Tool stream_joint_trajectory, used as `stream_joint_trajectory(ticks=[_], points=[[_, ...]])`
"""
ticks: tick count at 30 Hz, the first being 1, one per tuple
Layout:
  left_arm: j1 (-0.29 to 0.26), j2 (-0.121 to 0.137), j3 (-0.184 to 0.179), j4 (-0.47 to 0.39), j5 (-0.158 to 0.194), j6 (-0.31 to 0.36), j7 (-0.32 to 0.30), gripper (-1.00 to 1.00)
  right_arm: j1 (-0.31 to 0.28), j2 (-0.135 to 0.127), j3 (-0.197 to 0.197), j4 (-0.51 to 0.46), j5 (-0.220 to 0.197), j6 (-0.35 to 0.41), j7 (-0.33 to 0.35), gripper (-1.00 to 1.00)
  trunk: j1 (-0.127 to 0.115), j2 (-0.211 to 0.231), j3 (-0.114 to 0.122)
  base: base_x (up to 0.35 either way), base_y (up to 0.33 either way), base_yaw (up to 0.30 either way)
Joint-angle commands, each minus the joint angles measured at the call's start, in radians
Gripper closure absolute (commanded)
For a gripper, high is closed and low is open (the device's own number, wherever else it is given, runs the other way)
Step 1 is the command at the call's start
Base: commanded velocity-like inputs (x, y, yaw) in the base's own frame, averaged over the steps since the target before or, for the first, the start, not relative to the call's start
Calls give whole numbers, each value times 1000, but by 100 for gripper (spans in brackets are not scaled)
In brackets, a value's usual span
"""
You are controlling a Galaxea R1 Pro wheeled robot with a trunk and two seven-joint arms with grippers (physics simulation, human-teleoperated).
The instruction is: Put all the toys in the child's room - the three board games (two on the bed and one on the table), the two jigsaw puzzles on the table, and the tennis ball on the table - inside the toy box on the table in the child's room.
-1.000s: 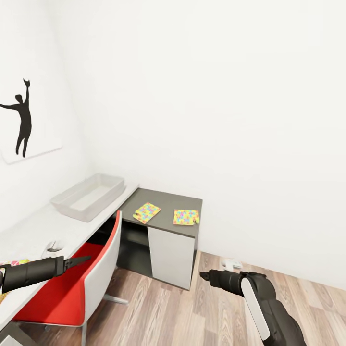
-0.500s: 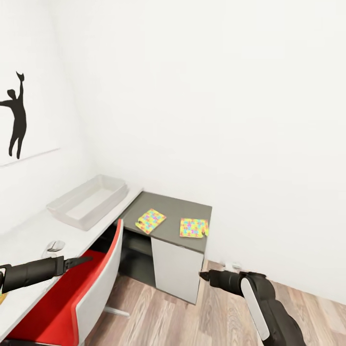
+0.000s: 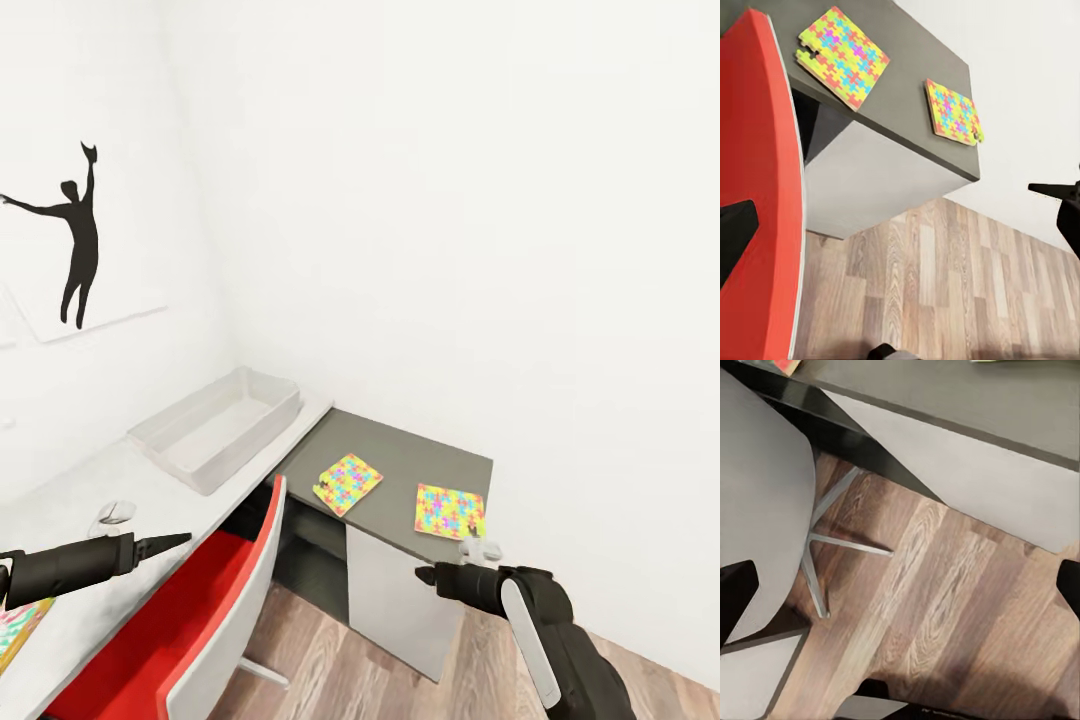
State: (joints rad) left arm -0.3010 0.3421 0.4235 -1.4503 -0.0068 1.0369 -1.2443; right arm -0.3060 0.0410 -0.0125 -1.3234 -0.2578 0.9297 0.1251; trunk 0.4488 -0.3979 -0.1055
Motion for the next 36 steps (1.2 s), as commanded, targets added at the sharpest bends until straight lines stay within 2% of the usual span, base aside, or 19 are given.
stream_joint_trajectory(ticks=[1, 10, 26, 36], points=[[-1, 0, 0, 0, -1, 10, -4, -100, -1, 0, -1, -1, 6, 4, 7, -100, 1, -2, -3, 334, 0, 265], [-1, -1, -2, 0, -1, 10, -4, -100, -1, 0, -1, 1, 6, 4, 7, -100, 1, -2, -6, 334, -23, 147], [-1, -1, -1, 0, -2, 10, -4, -100, -1, 0, -1, 2, 6, 3, 7, -100, 1, -2, -1, 328, -37, -29], [-1, -1, -2, 0, -1, 10, -4, -100, -1, 0, 0, -4, 6, 3, 7, -100, 1, -2, 0, 88, 32, -8]])
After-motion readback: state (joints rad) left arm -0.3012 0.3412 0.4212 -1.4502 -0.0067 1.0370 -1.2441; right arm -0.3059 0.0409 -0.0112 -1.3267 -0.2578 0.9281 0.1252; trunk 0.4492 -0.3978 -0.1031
